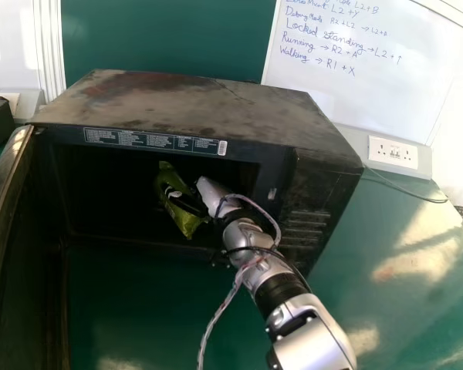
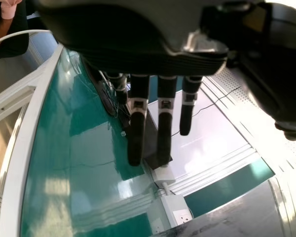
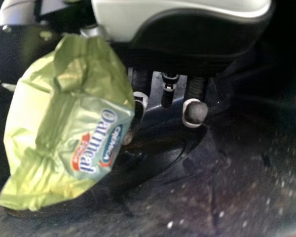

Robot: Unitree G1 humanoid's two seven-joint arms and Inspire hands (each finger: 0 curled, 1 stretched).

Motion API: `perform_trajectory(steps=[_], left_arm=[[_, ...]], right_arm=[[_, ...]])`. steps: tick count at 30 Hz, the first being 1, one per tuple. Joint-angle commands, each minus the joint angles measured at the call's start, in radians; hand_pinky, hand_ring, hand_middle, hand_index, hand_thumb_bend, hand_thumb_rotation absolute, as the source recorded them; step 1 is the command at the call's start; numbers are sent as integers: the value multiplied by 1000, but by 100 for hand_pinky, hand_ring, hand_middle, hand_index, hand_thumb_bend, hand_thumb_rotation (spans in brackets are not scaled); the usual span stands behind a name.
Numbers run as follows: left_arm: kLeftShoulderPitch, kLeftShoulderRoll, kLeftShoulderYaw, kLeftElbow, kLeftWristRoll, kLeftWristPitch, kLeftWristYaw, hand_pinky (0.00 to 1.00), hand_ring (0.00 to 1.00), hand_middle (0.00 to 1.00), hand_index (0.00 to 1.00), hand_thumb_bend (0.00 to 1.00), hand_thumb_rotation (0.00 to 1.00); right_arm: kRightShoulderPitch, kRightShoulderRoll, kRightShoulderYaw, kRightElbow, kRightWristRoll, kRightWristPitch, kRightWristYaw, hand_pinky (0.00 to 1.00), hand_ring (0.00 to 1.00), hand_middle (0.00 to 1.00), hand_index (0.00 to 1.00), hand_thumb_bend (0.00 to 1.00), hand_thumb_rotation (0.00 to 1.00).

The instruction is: Put biscuit inside oven

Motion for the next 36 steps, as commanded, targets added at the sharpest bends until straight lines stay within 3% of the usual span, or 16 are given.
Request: perform_trajectory(steps=[1, 2, 6, 20, 24, 27, 36], left_arm=[[39, -80, -4, 4, -5, -2, -1, 61, 75, 78, 84, 66, 70], [39, -79, -4, 3, -3, -2, -1, 59, 74, 78, 84, 66, 70], [41, -73, -2, 11, 6, -16, -2, 71, 83, 85, 85, 65, 70], [76, -91, -36, 11, 12, -40, 18, 61, 76, 80, 82, 65, 67], [87, -84, -38, 17, 23, -50, 25, 72, 85, 86, 83, 65, 65], [86, -84, -40, 26, 21, -61, 33, 75, 86, 87, 83, 64, 66], [95, -79, -42, 39, 14, -86, 32, 74, 86, 89, 87, 63, 68]], right_arm=[[-33, 2, 6, 13, -8, 2, -11, 1, 5, 8, 11, 57, 0], [-35, 3, 10, 15, -12, 3, -12, 1, 5, 8, 11, 57, 0], [-40, 5, 15, 22, -19, 8, -5, 1, 5, 8, 11, 55, 0], [-12, 8, 47, 32, -56, -2, -37, 1, 5, 8, 11, 57, 0], [-5, 11, 49, 34, -57, -7, -43, 1, 4, 8, 11, 56, 0], [-5, 11, 60, 37, -68, -12, -44, 1, 5, 9, 12, 58, 0], [4, 0, 88, 45, -101, -19, -42, 1, 5, 9, 13, 59, 0]])
